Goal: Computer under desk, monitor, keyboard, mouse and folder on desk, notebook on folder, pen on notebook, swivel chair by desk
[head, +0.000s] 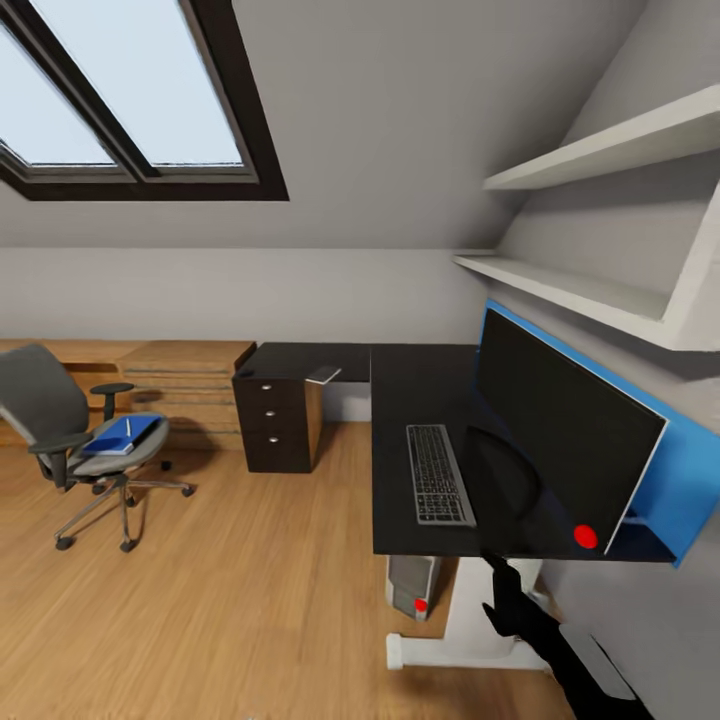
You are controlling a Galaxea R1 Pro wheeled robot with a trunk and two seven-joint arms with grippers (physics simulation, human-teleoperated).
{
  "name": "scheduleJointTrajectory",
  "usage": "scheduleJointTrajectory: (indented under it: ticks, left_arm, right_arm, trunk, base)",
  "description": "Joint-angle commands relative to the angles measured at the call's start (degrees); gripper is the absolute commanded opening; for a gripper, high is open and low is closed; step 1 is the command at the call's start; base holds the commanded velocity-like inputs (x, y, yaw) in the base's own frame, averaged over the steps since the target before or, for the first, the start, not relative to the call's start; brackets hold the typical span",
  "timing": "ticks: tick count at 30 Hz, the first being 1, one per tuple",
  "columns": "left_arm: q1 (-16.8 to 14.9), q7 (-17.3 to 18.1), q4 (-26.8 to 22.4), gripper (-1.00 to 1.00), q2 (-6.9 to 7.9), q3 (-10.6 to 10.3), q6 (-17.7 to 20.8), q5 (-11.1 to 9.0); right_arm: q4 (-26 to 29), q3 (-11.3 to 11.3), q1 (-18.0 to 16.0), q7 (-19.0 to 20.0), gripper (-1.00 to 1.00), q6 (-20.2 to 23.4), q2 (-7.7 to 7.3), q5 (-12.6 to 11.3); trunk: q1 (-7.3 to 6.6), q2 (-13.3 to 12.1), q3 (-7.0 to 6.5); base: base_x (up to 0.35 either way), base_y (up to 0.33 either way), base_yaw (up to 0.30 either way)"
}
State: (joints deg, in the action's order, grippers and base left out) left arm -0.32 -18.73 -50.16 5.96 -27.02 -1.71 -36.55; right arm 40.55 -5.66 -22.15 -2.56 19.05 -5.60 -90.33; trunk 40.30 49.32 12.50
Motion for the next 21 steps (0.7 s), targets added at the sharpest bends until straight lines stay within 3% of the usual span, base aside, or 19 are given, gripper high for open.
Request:
scheduleJointTrajectory:
  ticks: [1,3,6,8,10,12,14,15,17,18,21]
  left_arm:
    - [-0.03,-0.44,-0.11,1.00,0.09,-0.31,-0.19,-0.56]
    - [-0.03,-0.43,-0.11,1.00,0.09,-0.31,-0.21,-0.56]
    - [-0.03,-0.43,-0.11,1.00,0.10,-0.31,-0.26,-0.56]
    - [-0.03,-0.43,-0.11,1.00,0.14,-0.29,-0.28,-0.58]
    - [-0.03,-0.43,-0.11,1.00,0.22,-0.24,-0.29,-0.61]
    - [-0.03,-0.43,-0.11,1.00,0.26,-0.22,-0.30,-0.62]
    - [-0.03,-0.47,-0.11,1.00,0.32,-0.17,-0.36,-0.57]
    - [-0.03,-0.48,-0.11,1.00,0.33,-0.16,-0.37,-0.57]
    - [-0.03,-0.50,-0.11,1.00,0.35,-0.15,-0.39,-0.55]
    - [-0.03,-0.51,-0.11,1.00,0.37,-0.14,-0.39,-0.55]
    - [-0.03,-0.51,-0.11,1.00,0.37,-0.14,-0.40,-0.54]
  right_arm:
    - [0.00,-0.16,-0.04,-0.42,1.00,-1.01,0.39,-0.29]
    - [-0.22,-0.13,-0.06,-0.68,1.00,-5.39,1.41,0.61]
    - [-0.39,0.53,-0.08,-0.86,1.00,-12.12,2.88,4.80]
    - [-0.48,1.05,-0.08,-0.90,1.00,-15.50,3.91,8.47]
    - [-0.93,1.57,-0.09,-0.90,1.00,-21.97,6.35,14.35]
    - [-1.41,1.91,-0.09,-0.89,1.00,-25.08,7.63,16.76]
    - [-2.85,3.37,-0.09,-0.87,1.00,-31.85,10.04,22.83]
    - [-3.21,3.90,-0.09,-0.87,1.00,-33.63,10.49,24.64]
    - [-4.68,6.39,-0.09,-0.88,1.00,-40.23,11.66,32.49]
    - [-5.05,7.07,-0.09,-0.90,1.00,-41.46,11.85,34.47]
    - [-7.55,9.62,-0.09,-0.97,1.00,-45.16,13.08,44.33]
  trunk:
    - [-0.02,0.06,0.07]
    - [-0.02,0.06,0.07]
    - [-0.02,0.06,0.07]
    - [-0.02,0.06,0.07]
    - [-0.02,0.06,0.07]
    - [-0.02,0.06,0.07]
    - [-0.02,0.06,0.07]
    - [-0.02,0.06,0.07]
    - [-0.02,0.06,0.07]
    - [-0.02,0.06,0.07]
    - [-0.02,0.06,0.07]
  base:
    - [-0.335,0.000,0.000]
    - [-0.335,0.000,0.000]
    - [-0.335,0.014,0.000]
    - [-0.323,0.087,0.000]
    - [-0.221,0.202,0.000]
    - [-0.128,0.256,0.000]
    - [-0.011,0.291,0.000]
    - [0.063,0.297,0.000]
    - [0.128,0.299,0.000]
    - [0.155,0.300,0.000]
    - [0.180,0.301,0.000]
